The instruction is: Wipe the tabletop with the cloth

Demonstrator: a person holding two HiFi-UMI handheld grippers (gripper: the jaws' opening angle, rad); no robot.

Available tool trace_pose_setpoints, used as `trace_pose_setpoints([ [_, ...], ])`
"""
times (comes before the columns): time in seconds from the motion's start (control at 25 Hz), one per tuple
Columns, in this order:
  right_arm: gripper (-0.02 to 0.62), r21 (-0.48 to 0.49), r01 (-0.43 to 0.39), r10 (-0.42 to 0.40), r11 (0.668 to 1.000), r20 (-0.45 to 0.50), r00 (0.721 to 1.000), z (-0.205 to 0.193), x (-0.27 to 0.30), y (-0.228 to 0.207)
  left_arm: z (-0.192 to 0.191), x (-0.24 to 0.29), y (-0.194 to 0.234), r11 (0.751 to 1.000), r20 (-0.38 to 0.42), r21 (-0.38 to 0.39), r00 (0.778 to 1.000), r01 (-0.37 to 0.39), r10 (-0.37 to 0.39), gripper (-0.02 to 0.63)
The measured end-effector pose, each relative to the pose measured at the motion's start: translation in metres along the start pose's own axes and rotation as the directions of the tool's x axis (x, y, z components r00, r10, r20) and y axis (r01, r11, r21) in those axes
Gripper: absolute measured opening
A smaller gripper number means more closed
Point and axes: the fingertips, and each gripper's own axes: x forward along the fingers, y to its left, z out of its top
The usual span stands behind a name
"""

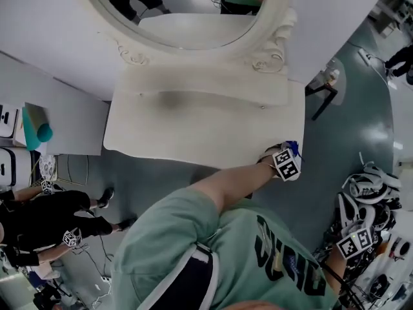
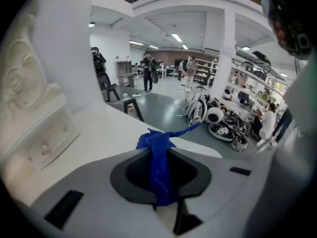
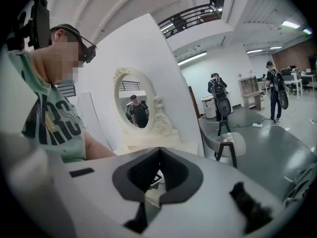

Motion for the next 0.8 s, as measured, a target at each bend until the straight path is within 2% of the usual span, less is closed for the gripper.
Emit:
trace_pose_setpoints([
  [0.08, 0.012, -0.032, -0.042, 0.042, 0.999, -0.009, 0.999, 0.006, 0.026, 0.023, -0.024, -0.028, 0.045, 0.993, 0.028, -0.104, 0.998, -0.048, 0.052, 0.078],
  [0.12, 0.012, -0.046, -0.067, 0.066, 0.997, -0.015, 0.998, 0.008, 0.043, 0.040, -0.044, -0.050, 0.072, 0.982, 0.041, -0.171, 0.996, -0.075, 0.084, 0.078],
  [0.2, 0.012, -0.073, -0.128, 0.126, 0.989, -0.030, 0.992, 0.009, 0.082, 0.085, -0.105, -0.109, 0.138, 0.941, 0.046, -0.304, 0.984, -0.149, 0.171, 0.078],
  [0.24, 0.012, -0.089, -0.169, 0.166, 0.982, -0.043, 0.985, 0.010, 0.106, 0.110, -0.146, -0.144, 0.176, 0.908, 0.033, -0.365, 0.972, -0.206, 0.234, 0.078],
  [0.28, 0.012, -0.108, -0.218, 0.212, 0.970, -0.061, 0.975, 0.011, 0.131, 0.138, -0.193, -0.182, 0.216, 0.864, 0.007, -0.421, 0.951, -0.277, 0.308, 0.078],
  [0.32, 0.012, -0.128, -0.270, 0.262, 0.954, -0.080, 0.962, 0.013, 0.157, 0.166, -0.244, -0.221, 0.255, 0.809, -0.031, -0.468, 0.922, -0.354, 0.385, 0.078],
  [0.4, 0.012, -0.152, -0.362, 0.348, 0.920, -0.111, 0.931, 0.014, 0.204, 0.223, -0.352, -0.308, 0.317, 0.691, -0.143, -0.519, 0.848, -0.503, 0.510, 0.078],
  [0.48, 0.012, -0.155, -0.429, 0.412, 0.890, -0.132, 0.902, 0.012, 0.240, 0.276, -0.446, -0.398, 0.352, 0.581, -0.265, -0.533, 0.773, -0.615, 0.576, 0.078],
  [0.52, 0.012, -0.156, -0.457, 0.437, 0.876, -0.145, 0.888, 0.010, 0.256, 0.300, -0.486, -0.434, 0.363, 0.533, -0.316, -0.536, 0.741, -0.655, 0.593, 0.078],
  [0.56, 0.012, -0.159, -0.481, 0.458, 0.862, -0.160, 0.874, 0.008, 0.271, 0.322, -0.520, -0.462, 0.370, 0.496, -0.356, -0.535, 0.715, -0.684, 0.602, 0.078],
  [0.6, 0.012, -0.163, -0.502, 0.476, 0.849, -0.178, 0.862, 0.006, 0.284, 0.341, -0.548, -0.482, 0.375, 0.474, -0.385, -0.531, 0.698, -0.703, 0.604, 0.078],
  [0.64, 0.012, -0.168, -0.519, 0.488, 0.838, -0.196, 0.851, 0.004, 0.294, 0.358, -0.569, -0.493, 0.377, 0.466, -0.401, -0.525, 0.690, -0.712, 0.603, 0.078],
  [0.76, 0.012, -0.187, -0.542, 0.496, 0.819, -0.242, 0.834, -0.001, 0.308, 0.392, -0.596, -0.498, 0.375, 0.483, -0.397, -0.502, 0.687, -0.718, 0.609, 0.078],
  [0.8, 0.012, -0.194, -0.540, 0.492, 0.819, -0.248, 0.835, 0.000, 0.309, 0.396, -0.598, -0.495, 0.375, 0.478, -0.393, -0.500, 0.681, -0.722, 0.618, 0.078],
])
